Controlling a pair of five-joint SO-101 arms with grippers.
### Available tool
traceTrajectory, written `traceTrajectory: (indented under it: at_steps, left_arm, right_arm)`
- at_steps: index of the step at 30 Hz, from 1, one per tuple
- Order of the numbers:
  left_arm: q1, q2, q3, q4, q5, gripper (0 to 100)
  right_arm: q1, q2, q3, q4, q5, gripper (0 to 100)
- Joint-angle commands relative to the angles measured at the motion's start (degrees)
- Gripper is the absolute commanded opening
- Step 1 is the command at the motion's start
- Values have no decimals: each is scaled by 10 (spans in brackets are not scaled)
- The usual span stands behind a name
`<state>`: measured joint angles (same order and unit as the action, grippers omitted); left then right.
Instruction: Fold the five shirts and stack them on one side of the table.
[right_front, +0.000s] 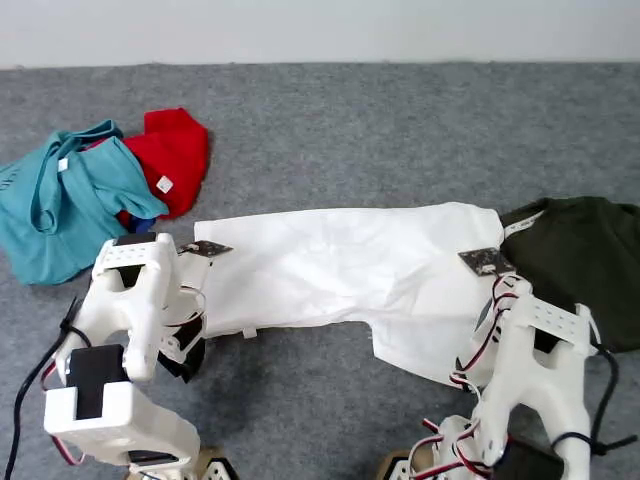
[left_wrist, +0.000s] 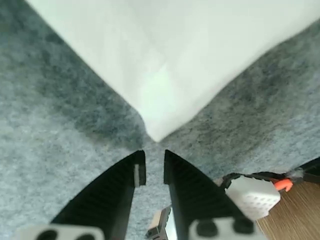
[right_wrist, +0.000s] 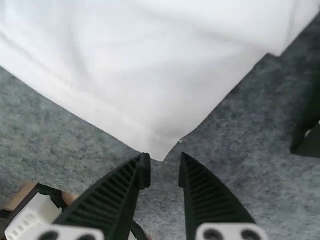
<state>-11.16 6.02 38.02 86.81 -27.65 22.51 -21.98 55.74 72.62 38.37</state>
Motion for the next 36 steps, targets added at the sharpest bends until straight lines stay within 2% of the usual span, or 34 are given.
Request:
traceTrajectory:
  at_steps: [1,9,13,24,28,36]
  left_arm:
    - [3,-15,0,-2,4,79]
    - [3,-15,-1,-2,4,79]
    - [3,-15,-1,-2,4,79]
    - [3,-15,-1,-3,4,79]
    - [3,-15,-1,-3,4,79]
    - [3,-15,-1,-3,4,79]
  right_arm:
    - [7,-4,8,-15,3,111]
    - [6,0,47,-73,2,107]
    - [6,-4,53,-70,3,8]
    - [5,-5,31,-70,0,11]
    - [2,-4,2,-77,-41,12]
    - [-109,2,-42,-80,-98,12]
